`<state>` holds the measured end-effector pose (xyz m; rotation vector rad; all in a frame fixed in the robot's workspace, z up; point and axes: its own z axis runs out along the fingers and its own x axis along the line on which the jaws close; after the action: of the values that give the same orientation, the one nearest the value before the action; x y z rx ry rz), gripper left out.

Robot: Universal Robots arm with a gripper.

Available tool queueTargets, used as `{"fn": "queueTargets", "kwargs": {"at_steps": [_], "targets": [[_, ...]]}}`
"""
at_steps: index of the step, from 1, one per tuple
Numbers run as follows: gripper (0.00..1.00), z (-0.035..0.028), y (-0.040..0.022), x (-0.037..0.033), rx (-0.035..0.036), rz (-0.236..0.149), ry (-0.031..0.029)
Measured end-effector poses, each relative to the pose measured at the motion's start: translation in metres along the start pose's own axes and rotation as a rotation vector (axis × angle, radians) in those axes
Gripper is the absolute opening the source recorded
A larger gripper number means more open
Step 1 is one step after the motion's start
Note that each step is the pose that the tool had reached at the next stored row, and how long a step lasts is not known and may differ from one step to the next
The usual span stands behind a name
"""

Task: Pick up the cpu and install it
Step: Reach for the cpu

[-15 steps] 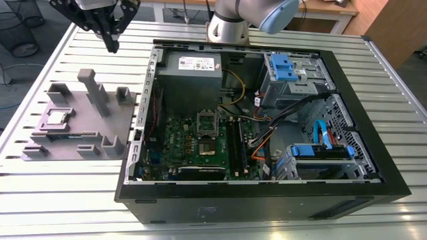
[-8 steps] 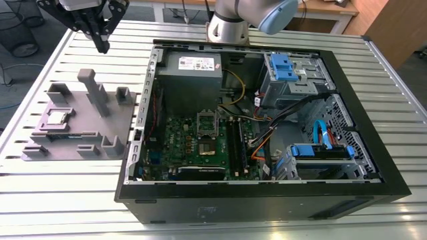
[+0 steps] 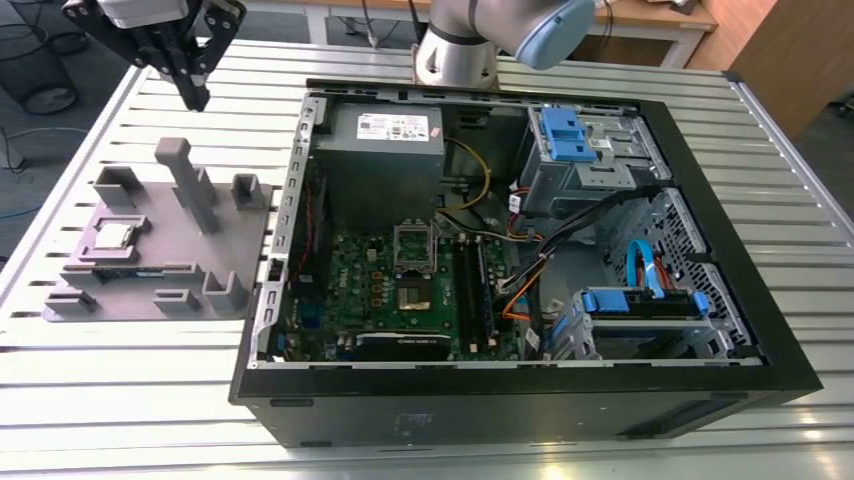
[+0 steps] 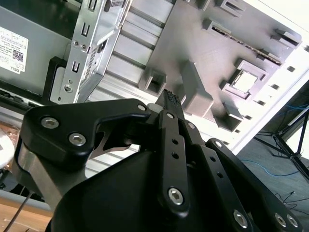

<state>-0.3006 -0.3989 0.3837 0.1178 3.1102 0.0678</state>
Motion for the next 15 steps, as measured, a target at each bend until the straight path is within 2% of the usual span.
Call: {"fn": "queueTargets", "kwargs": {"at_steps": [15], "targets": [[0.11, 0.0005, -0.0004, 0.0051, 0.0001, 0.0, 0.0001]]}}
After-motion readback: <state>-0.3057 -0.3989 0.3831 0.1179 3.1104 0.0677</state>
